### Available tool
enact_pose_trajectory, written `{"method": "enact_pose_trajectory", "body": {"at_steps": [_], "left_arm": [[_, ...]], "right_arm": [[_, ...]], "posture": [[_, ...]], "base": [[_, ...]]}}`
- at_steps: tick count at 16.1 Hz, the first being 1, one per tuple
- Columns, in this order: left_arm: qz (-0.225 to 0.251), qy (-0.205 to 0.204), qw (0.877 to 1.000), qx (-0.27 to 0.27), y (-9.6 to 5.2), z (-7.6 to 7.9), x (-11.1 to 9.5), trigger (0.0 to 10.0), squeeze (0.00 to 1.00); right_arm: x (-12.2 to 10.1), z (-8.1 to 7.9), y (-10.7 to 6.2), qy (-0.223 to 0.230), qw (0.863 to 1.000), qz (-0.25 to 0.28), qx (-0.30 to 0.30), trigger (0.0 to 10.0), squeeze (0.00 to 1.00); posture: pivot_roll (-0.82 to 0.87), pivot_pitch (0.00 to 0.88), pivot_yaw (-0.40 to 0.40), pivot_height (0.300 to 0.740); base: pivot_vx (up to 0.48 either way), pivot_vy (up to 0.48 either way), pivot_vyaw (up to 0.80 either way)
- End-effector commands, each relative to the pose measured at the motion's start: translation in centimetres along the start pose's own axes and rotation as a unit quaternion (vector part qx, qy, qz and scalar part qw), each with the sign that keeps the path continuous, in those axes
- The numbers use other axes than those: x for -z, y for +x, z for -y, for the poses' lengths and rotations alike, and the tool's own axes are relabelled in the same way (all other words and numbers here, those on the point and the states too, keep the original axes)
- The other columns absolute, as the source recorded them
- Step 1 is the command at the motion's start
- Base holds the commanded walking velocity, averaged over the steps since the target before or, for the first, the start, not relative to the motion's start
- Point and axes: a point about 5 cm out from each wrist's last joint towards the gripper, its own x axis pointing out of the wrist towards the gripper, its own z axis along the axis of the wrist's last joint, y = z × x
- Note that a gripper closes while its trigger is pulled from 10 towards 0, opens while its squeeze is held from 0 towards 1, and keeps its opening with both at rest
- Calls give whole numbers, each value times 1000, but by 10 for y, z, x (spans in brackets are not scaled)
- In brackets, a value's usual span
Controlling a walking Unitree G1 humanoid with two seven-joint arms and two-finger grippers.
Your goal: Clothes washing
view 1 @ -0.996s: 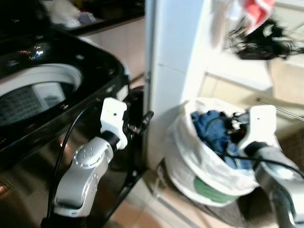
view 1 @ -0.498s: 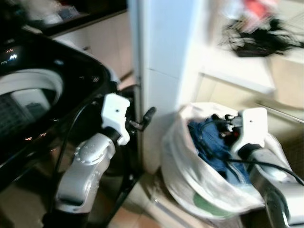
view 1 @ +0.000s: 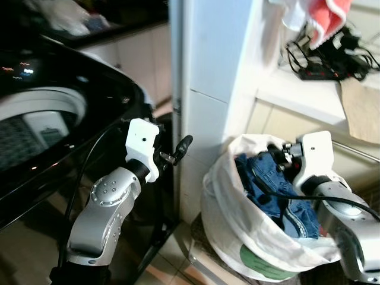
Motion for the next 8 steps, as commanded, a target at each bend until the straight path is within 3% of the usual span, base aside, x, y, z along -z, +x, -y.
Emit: {"method": "enact_pose_trajectory", "body": {"at_steps": [1, 2, 4, 5, 7, 8], "left_arm": [[-7, 6, 1000, 14, 1, 4, 1, 10000, 0], [-9, 14, 1000, 21, 0, 4, 1, 10000, 0], [-23, 38, 998, 54, -3, 4, 2, 10000, 0], [-29, 40, 993, 103, -6, 6, 2, 10000, 0], [-39, 44, 990, 131, -7, 8, 3, 10000, 0], [-49, 45, 989, 135, -8, 7, 4, 10000, 0]], "right_arm": [[3, 6, 2, -5, 1000, -25, -1, 10000, 149], [6, 9, 3, -12, 999, -42, -4, 10000, 1000], [24, 18, -2, -52, 988, -141, -42, 10000, 1000], [38, 24, -8, -86, 972, -211, -66, 10000, 1000], [48, 29, -9, -77, 964, -249, -59, 10000, 1000], [53, 31, -6, -41, 964, -259, -48, 10000, 1000]], "posture": [[-45, 0, -17, 740], [-45, 0, -18, 740], [-41, 0, -20, 740], [-44, 0, -15, 740], [-44, 0, -14, 740], [-45, 0, -10, 740]], "base": [[0, 0, 0], [0, 0, 0], [0, 0, 0], [0, 0, 0], [0, 0, 0], [0, 0, 0]]}}
